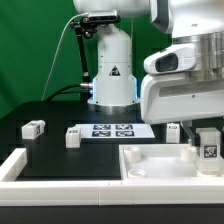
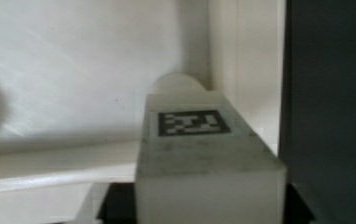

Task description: Assemble one leg

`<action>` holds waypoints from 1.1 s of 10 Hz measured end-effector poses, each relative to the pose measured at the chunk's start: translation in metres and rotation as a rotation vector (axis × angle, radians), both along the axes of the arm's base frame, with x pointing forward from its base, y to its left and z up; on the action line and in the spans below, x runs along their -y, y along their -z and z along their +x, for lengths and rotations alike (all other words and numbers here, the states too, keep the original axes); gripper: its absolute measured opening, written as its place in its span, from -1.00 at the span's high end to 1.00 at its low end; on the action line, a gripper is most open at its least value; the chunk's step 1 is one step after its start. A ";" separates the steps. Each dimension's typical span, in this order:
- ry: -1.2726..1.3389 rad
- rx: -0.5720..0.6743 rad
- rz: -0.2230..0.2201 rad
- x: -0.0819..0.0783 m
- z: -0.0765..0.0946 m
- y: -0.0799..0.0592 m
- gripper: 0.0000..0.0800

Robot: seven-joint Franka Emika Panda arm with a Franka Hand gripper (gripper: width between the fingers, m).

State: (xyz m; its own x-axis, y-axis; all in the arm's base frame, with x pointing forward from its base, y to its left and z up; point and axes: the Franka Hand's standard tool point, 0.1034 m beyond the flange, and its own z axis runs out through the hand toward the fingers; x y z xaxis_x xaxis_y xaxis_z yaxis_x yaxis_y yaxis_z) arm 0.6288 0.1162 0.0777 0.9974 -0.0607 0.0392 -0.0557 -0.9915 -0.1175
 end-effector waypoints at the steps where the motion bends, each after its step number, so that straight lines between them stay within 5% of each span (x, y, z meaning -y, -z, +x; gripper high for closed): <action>1: 0.012 -0.001 0.001 0.000 0.000 0.000 0.26; 8: 0.790 -0.097 0.130 0.011 -0.002 0.002 0.26; 11: 1.171 -0.166 0.146 0.005 -0.006 0.004 0.26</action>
Offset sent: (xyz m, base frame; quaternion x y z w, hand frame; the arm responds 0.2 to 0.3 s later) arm -0.0110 -0.0021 0.0032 0.0742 -0.0292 0.3378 0.9379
